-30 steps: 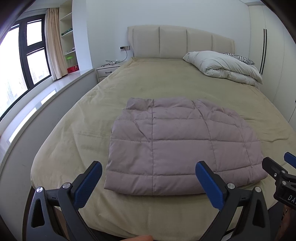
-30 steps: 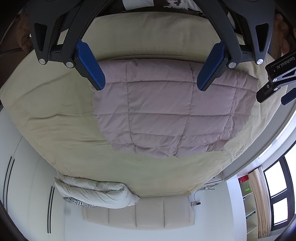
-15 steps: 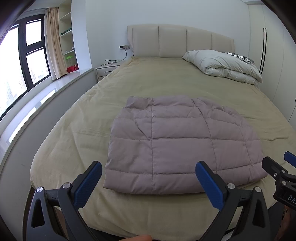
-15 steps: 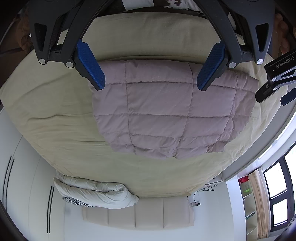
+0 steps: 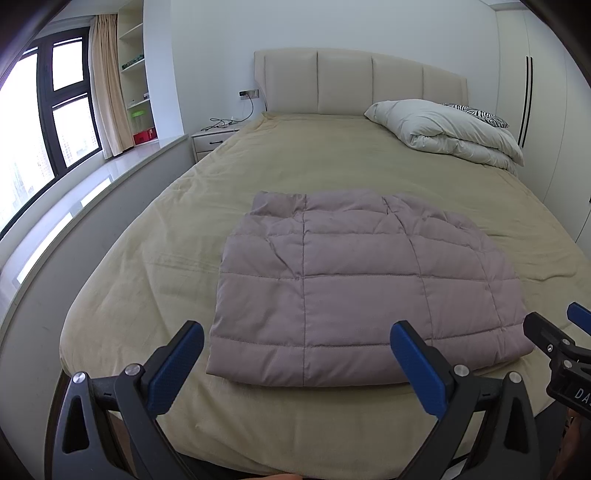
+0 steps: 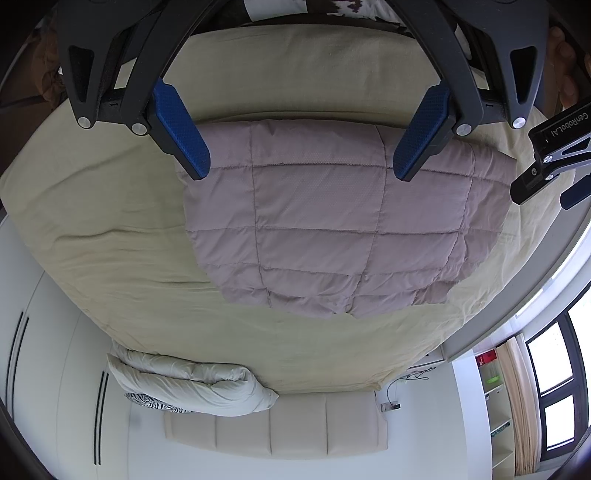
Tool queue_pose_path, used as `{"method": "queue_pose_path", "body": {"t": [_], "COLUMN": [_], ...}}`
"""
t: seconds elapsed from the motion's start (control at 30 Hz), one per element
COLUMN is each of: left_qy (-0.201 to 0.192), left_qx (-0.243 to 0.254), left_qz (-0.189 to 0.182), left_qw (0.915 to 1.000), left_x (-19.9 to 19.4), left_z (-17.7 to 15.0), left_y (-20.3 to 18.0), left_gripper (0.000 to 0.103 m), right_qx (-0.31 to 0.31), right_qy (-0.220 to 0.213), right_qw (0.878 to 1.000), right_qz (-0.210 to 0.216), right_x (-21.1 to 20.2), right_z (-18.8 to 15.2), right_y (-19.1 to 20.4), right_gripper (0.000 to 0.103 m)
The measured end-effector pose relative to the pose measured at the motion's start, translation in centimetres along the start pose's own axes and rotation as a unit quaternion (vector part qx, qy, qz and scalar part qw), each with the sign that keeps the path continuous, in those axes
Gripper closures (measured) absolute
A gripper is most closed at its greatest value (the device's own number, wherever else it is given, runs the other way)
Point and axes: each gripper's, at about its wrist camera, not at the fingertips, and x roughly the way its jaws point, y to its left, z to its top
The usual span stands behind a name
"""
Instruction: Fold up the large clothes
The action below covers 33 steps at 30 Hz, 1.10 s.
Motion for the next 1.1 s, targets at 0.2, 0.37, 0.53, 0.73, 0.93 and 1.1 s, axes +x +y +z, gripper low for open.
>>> {"method": "queue_pose_path", "body": {"t": [0.2, 0.37, 0.53, 0.73, 0.93, 1.1], "left_qy": [0.000, 0.000, 0.000, 0.000, 0.000, 0.000], "left_qx": [0.000, 0.000, 0.000, 0.000, 0.000, 0.000], "left_qz": [0.000, 0.000, 0.000, 0.000, 0.000, 0.000], "left_qw": [1.0000, 1.0000, 1.0000, 1.0000, 1.0000, 1.0000], "left_x": [0.00, 0.00, -0.01, -0.02, -0.01, -0.03], "left_z": [0.00, 0.01, 0.00, -0.02, -0.02, -0.02], "left_y": [0.00, -0.01, -0.04, -0.06, -0.04, -0.06], "left_gripper": [0.000, 0.000, 0.000, 0.000, 0.000, 0.000], "right_qx": [0.000, 0.000, 0.000, 0.000, 0.002, 0.002], "right_qy": [0.000, 0.001, 0.001, 0.001, 0.003, 0.003], "right_qw": [1.000, 1.000, 1.000, 1.000, 1.000, 1.000], "right_qz": [0.000, 0.000, 0.001, 0.001, -0.001, -0.001], "right_x": [0.05, 0.06, 0.06, 0.08, 0.19, 0.21], "right_z": [-0.03, -0.03, -0.05, -0.07, -0.40, -0.42], "right_y": [-0.07, -0.06, -0.07, -0.09, 0.03, 0.02], "right_gripper": [0.002, 0.002, 0.002, 0.002, 0.002, 0.002]}}
